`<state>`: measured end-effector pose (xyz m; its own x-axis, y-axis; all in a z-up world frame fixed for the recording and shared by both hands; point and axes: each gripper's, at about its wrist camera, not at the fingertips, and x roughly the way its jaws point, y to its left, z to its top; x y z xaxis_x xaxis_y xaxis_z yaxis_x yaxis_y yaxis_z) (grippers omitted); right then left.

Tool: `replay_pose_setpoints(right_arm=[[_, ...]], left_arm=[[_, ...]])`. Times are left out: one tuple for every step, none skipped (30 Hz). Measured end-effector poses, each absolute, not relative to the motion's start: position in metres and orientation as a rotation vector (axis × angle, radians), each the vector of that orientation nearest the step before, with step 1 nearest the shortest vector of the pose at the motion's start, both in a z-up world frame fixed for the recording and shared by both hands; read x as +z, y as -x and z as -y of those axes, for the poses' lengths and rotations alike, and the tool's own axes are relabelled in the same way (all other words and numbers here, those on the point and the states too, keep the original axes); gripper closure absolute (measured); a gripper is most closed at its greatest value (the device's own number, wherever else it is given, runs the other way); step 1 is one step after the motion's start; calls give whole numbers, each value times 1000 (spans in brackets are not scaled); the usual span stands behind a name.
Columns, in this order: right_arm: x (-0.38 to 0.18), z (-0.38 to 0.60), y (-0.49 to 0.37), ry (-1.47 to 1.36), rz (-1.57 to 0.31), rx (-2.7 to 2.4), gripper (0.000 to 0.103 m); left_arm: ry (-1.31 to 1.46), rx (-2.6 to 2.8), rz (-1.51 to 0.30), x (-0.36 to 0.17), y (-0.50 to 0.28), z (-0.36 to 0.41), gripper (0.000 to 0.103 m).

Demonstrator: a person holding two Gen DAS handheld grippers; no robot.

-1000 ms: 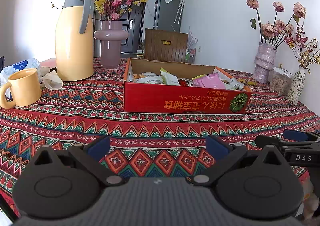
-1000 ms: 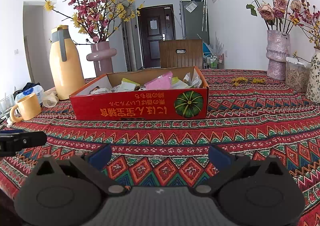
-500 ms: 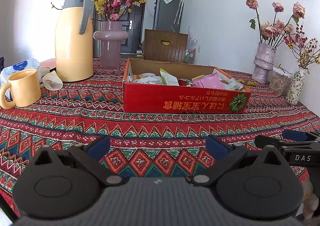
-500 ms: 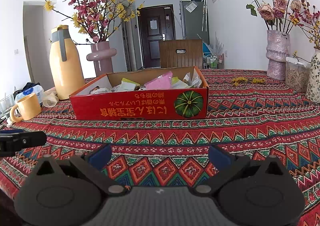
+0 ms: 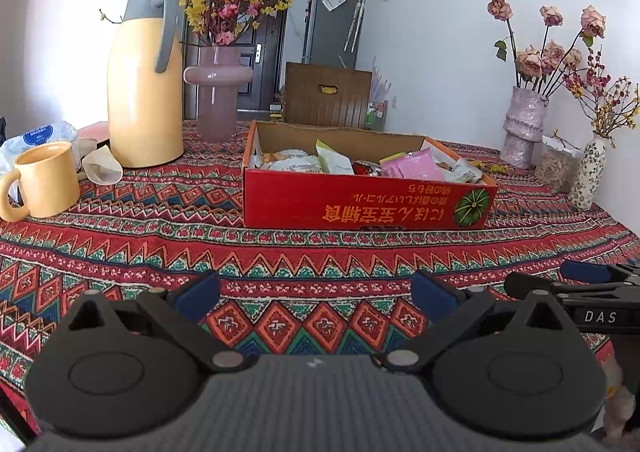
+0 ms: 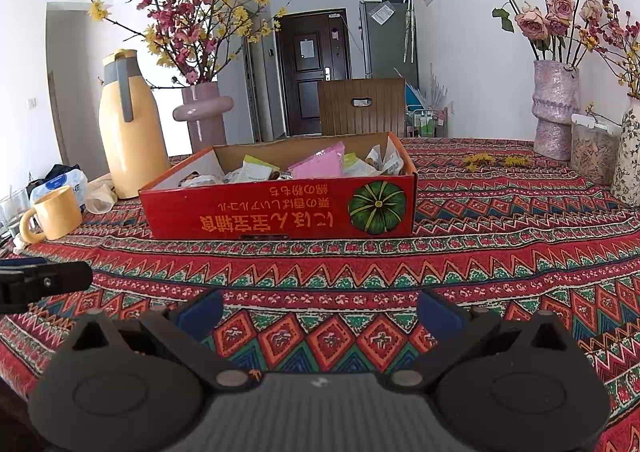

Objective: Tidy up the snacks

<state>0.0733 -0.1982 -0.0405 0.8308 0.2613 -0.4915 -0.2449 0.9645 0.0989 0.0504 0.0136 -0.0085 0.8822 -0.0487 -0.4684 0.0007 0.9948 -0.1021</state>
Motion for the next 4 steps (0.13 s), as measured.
replay_pose_setpoints(right_arm=[[-40, 198, -73, -32, -526, 269, 0], [-40, 198, -73, -32, -526, 268, 0], [-40, 198, -73, -32, -527, 269, 0], [-42, 198, -73, -32, -528, 269, 0]], left_arm=[[99, -30, -488, -8, -50, -14, 0], [98, -34, -490, -9, -51, -14, 0], [97, -35, -492, -9, -51, -14, 0], [97, -36, -492, -8, -52, -13, 0]])
